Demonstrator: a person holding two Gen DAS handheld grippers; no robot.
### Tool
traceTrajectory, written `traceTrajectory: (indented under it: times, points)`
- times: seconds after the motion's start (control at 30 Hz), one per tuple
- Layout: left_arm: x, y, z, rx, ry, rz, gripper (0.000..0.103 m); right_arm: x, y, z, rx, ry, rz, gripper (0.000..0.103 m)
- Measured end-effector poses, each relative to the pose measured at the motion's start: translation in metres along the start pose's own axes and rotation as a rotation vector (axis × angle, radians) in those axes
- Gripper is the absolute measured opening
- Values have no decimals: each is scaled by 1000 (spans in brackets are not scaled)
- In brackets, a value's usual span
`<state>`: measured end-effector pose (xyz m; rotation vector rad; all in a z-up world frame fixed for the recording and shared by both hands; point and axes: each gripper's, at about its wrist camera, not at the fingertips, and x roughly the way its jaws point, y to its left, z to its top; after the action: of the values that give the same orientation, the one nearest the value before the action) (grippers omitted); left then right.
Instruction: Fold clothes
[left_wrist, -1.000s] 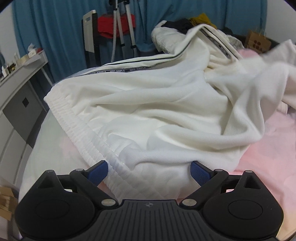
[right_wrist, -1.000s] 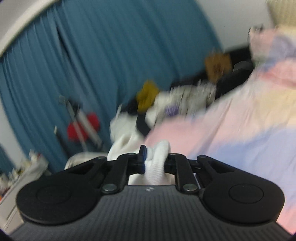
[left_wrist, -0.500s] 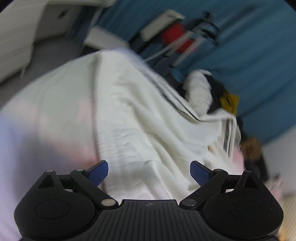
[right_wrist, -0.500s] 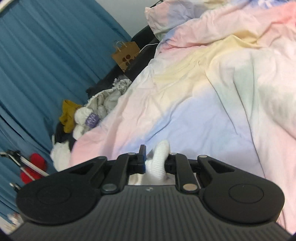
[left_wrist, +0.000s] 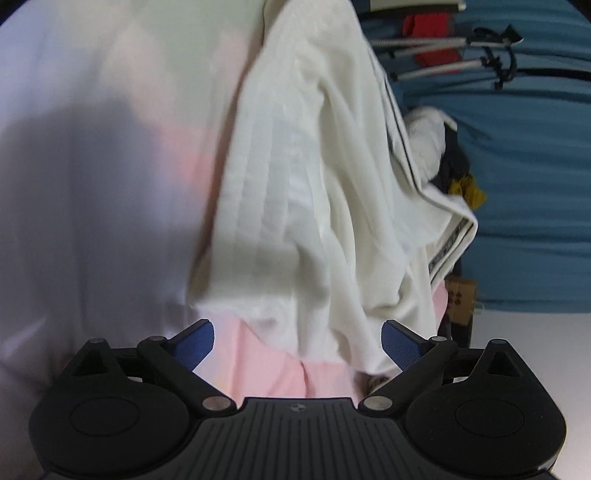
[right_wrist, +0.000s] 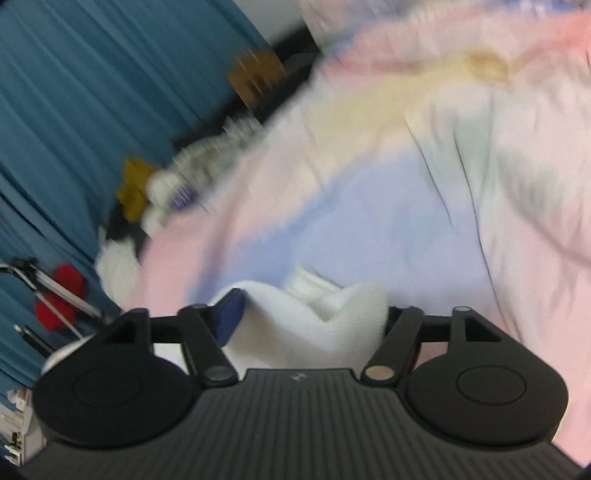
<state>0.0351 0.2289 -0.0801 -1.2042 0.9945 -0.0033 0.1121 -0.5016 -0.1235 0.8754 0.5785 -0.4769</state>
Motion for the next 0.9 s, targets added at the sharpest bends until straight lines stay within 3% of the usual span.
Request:
traceTrajectory:
  times: [0.1,0.17,0.27,0.43,0.6,0.67,0.77,0.8,0.83,0.9]
  points:
    - [12,-1,-5,-1,35,10,99,10,-16,1,93,32,-67,72]
    - [20,1,-8,-16,68,0,99,1,-29,4,199,-37,-58,73]
    - [33,4,-11,-42,111,-13,99,-13,-33,5,240,-131,-45,75]
    - [46,12,-12,-130,89,-31,98,-37,-34,5,283,-283,-25,75]
    - [55,25,-10,-258,23,-55,96,-37,-19,-13,304,-172,90,75]
    - [53,25,-8,-264,-13,-60,88,-36,-12,-21,300,-121,124,75]
    - [48,30,-3,-294,-55,-59,69,-38,1,-38,291,-76,142,75]
    - [47,32,-1,-306,-66,-57,52,-37,3,-42,283,-68,141,75]
    - [44,33,1,-306,-82,-49,43,-38,5,-44,279,-68,144,75]
    - [37,34,4,-303,-114,-47,36,-41,7,-47,274,-76,152,75]
